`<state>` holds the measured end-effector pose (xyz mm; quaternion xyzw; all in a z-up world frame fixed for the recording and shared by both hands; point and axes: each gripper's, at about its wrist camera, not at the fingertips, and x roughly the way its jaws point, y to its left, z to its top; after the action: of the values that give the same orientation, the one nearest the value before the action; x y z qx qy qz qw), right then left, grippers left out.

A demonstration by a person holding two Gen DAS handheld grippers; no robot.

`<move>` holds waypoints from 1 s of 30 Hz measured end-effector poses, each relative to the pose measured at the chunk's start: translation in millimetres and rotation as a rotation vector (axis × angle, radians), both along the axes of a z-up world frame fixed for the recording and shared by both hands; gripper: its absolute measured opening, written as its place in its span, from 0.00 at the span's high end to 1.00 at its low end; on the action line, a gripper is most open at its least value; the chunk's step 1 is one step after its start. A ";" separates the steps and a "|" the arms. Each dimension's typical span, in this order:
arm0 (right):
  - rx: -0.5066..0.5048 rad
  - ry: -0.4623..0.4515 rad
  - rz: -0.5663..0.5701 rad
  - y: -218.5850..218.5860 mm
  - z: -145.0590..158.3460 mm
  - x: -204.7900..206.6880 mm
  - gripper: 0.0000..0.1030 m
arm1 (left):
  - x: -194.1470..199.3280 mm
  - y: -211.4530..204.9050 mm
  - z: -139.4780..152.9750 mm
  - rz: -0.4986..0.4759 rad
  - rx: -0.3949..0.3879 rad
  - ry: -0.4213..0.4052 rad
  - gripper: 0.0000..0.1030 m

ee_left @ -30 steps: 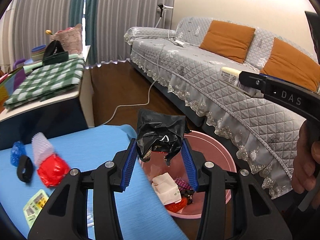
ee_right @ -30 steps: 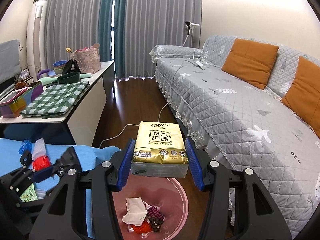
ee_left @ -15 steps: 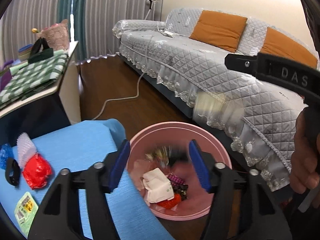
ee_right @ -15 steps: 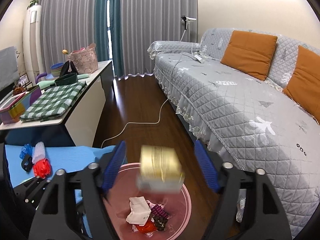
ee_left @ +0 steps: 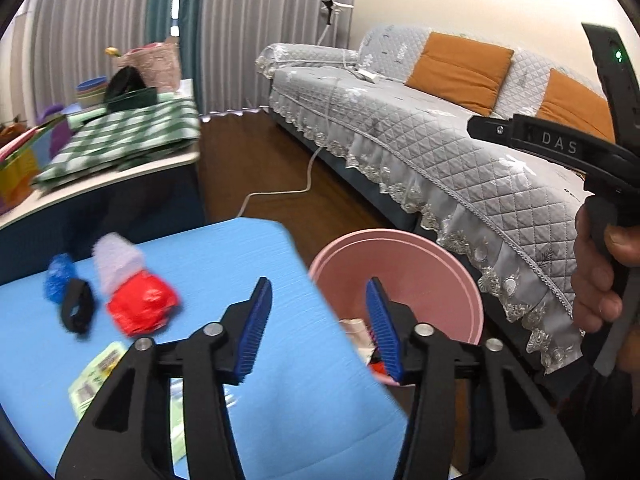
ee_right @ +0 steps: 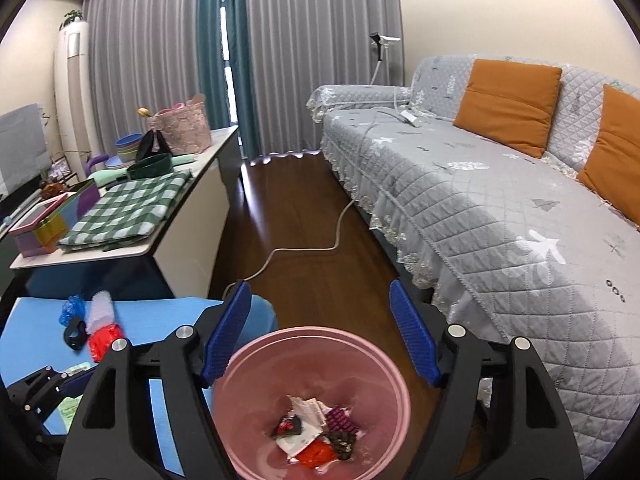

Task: Collect trash
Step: 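Move both open tools back over the trash on the bed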

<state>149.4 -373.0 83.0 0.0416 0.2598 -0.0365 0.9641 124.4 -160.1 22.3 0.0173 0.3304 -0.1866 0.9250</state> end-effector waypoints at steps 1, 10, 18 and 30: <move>0.004 -0.001 0.009 4.1 0.1 -0.7 0.35 | -3.3 9.5 1.9 0.012 0.000 -0.003 0.58; 0.010 -0.021 0.144 56.3 0.4 -11.5 0.46 | -16.5 87.5 16.6 0.099 0.022 -0.030 0.66; -0.011 0.020 0.249 101.1 -18.5 -16.2 0.60 | -17.6 157.9 27.4 0.207 0.029 -0.069 0.68; -0.056 0.106 0.408 175.5 -55.4 -9.1 0.62 | -19.1 240.8 -1.6 0.434 -0.062 -0.008 0.72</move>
<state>140.3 -197.4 27.6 -0.0406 0.3119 0.1500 0.9373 105.3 80.7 20.7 -0.0818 0.3167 0.0070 0.9450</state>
